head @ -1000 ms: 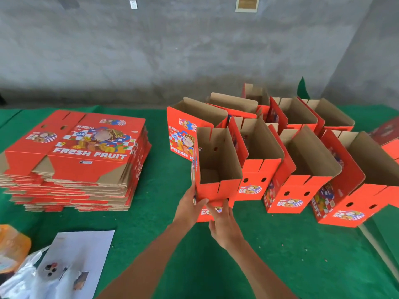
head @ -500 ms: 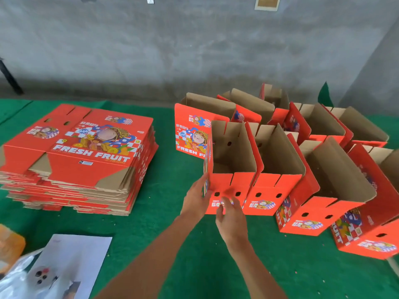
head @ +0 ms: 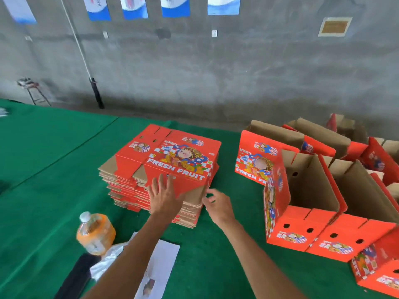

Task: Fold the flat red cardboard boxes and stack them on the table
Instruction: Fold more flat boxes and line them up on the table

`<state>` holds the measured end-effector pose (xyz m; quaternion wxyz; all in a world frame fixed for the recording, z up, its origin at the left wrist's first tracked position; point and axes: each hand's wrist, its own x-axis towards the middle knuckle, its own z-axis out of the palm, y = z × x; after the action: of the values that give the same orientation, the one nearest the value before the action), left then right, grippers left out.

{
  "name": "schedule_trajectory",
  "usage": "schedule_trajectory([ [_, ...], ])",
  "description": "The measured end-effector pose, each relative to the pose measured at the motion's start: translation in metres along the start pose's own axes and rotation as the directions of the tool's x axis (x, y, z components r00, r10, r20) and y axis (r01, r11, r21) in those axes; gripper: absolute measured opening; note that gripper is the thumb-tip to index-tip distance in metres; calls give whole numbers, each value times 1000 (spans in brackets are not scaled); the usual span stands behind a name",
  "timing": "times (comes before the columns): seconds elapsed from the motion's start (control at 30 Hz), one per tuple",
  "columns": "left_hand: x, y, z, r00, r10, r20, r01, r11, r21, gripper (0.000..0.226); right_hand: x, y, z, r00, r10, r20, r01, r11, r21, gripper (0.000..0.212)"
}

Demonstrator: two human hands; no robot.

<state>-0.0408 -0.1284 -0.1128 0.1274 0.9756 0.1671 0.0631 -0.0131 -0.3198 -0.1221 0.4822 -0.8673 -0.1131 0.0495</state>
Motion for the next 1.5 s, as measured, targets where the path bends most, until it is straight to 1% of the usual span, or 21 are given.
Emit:
schedule_trajectory([
  [0.07, 11, -17, -1, 998, 16, 67, -21, 996, 85, 97, 7, -5, 18, 1000, 11, 16, -10, 999, -42, 26],
  [0.13, 17, -24, -2, 992, 25, 127, -39, 993, 108, 104, 12, -7, 29, 999, 39, -27, -40, 996, -73, 10],
  [0.2, 21, -24, -1, 985, 37, 170, -69, 980, 186, 102, 14, -8, 35, 993, 74, -92, -78, 996, -43, 11],
  [0.3, 18, -10, -8, 973, 139, 186, -211, 861, 462, 79, 17, -11, 38, 982, 144, -120, -148, 989, -27, 13],
  [0.33, 17, -5, -11, 964, 171, 203, -252, 830, 497, 67, 18, -12, 39, 975, 191, -110, -193, 981, -1, 15],
  [0.4, 15, 5, -20, 946, 215, 241, -310, 814, 491, 46, 18, -16, 41, 956, 286, -70, -278, 955, 102, 20],
  [0.5, 11, 14, -40, 922, 280, 269, -378, 803, 461, 31, 11, -23, 44, 931, 365, -31, -347, 906, 241, 21],
  [0.6, 0, 22, -58, 903, 326, 279, -428, 720, 546, 25, 0, -41, 40, 916, 396, -61, -350, 865, 360, 26],
  [0.67, -12, 33, -73, 891, 379, 250, -452, 679, 578, 17, -8, -57, 27, 908, 399, -124, -337, 875, 347, 31],
  [0.73, -25, 48, -92, 884, 432, 179, -449, 677, 584, 17, -18, -71, 6, 913, 351, -206, -299, 922, 247, 28],
  [0.83, -44, 76, -130, 832, 554, -11, -450, 687, 570, 26, -34, -90, -44, 932, 202, -300, -241, 966, -97, 35],
  [0.93, -64, 108, -178, 787, 583, -203, -490, 790, 369, 24, -51, -119, -113, 969, 147, -197, -215, 893, -394, 33],
  [1.03, -80, 143, -225, 748, 574, -333, -535, 818, 211, 28, -75, -153, -178, 985, 143, -100, -174, 762, -624, 16],
  [1.07, -82, 154, -236, 740, 577, -345, -538, 816, 211, 28, -81, -162, -195, 985, 139, -99, -169, 698, -696, 15],
  [1.13, -84, 174, -253, 716, 606, -347, -554, 795, 247, 29, -88, -179, -220, 986, 123, -114, -163, 550, -819, 21],
  [1.2, -92, 190, -265, 683, 644, -345, -594, 765, 250, 29, -98, -189, -241, 985, 105, -138, -169, 395, -903, 20],
  [1.23, -96, 196, -270, 671, 660, -338, -615, 750, 244, 29, -102, -191, -249, 985, 100, -143, -169, 340, -925, 26],
  [1.3, -103, 205, -275, 663, 684, -303, -653, 727, 212, 28, -110, -191, -263, 983, 142, -119, -154, 267, -951, 45],
  [1.4, -112, 213, -273, 653, 721, -231, -710, 689, 144, 22, -121, -191, -277, 952, 299, -71, -135, 198, -971, 70],
  [1.43, -114, 215, -271, 650, 736, -189, -731, 674, 110, 20, -125, -188, -279, 933, 352, -71, -144, 184, -972, 69],
  [1.5, -116, 217, -263, 643, 762, -73, -763, 646, 22, 19, -135, -178, -281, 900, 434, -40, -114, 146, -983, 52],
])
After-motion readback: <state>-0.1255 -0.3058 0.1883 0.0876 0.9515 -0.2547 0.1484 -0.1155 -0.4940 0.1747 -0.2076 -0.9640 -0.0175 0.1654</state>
